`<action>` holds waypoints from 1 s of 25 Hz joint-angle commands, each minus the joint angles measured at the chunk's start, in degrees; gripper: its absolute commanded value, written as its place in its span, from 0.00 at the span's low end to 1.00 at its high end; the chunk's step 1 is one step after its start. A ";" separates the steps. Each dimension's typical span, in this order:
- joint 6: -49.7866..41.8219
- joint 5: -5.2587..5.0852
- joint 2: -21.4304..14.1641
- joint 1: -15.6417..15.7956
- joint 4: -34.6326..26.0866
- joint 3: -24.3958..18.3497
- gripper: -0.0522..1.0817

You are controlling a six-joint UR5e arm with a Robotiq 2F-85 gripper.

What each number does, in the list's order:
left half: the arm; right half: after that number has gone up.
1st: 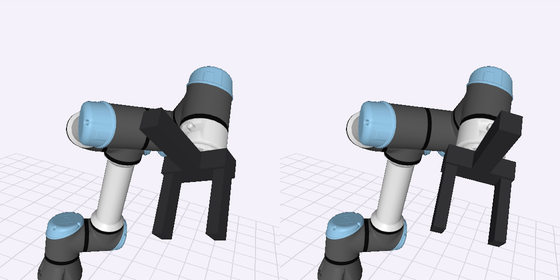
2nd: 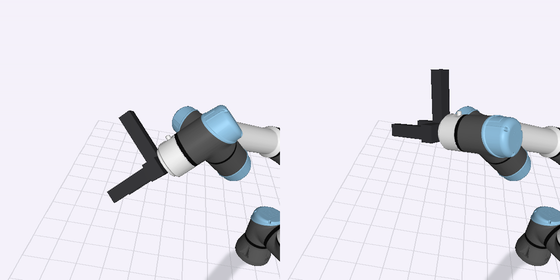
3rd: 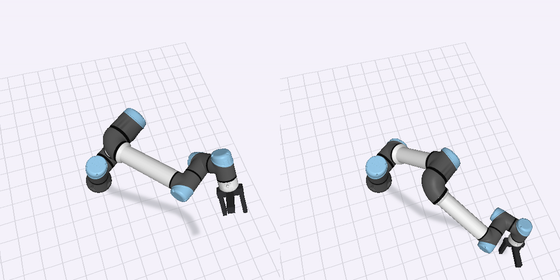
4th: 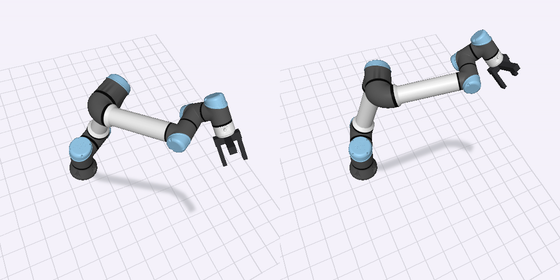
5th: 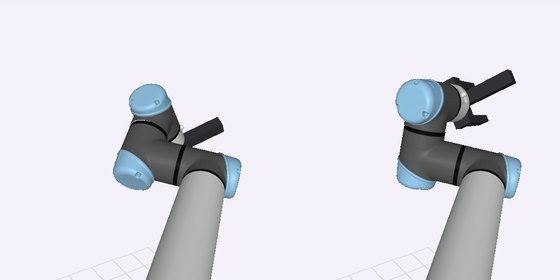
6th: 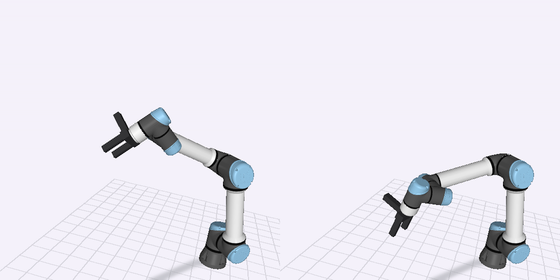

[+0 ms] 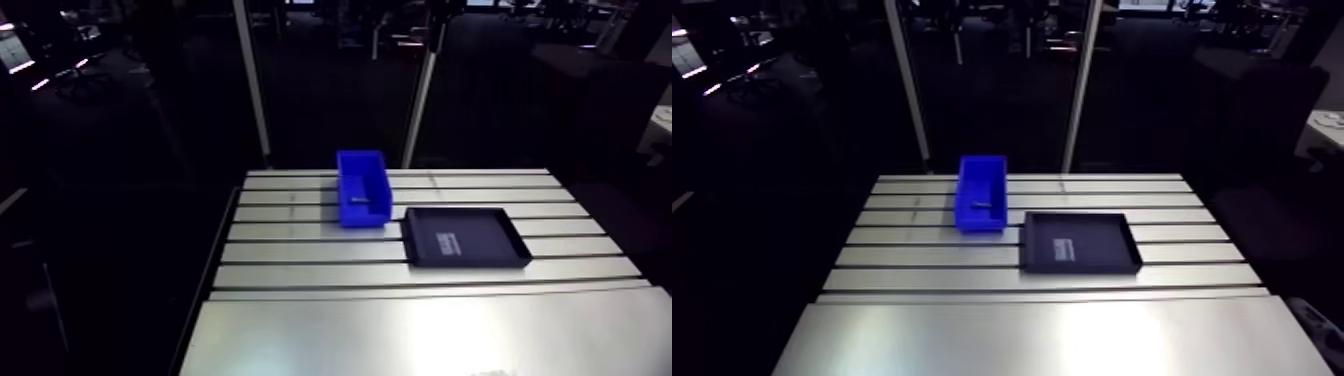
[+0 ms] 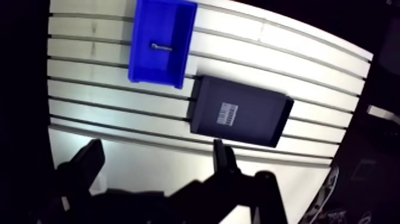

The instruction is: Pick up the M10 bolt from the tray and put it into the blue bin.

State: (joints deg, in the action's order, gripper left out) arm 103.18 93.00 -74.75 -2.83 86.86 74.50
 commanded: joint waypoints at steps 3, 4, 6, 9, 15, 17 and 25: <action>-7.78 -0.06 -2.81 -0.51 -2.98 -0.46 0.05; -8.74 0.03 -2.98 -0.51 -3.06 -0.46 0.05; -9.71 -0.06 -3.24 -0.51 -3.06 -0.37 0.05; -11.56 -0.06 -3.86 -0.86 -3.33 -0.37 0.05; -11.38 0.12 -4.39 -0.95 -3.24 -0.46 0.05; -11.21 0.21 -4.30 -0.95 -3.15 -0.55 0.05; -11.12 0.29 -4.56 -0.95 -3.15 -0.55 0.05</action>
State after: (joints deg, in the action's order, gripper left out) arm 92.04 93.25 -79.31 -3.84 83.65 73.91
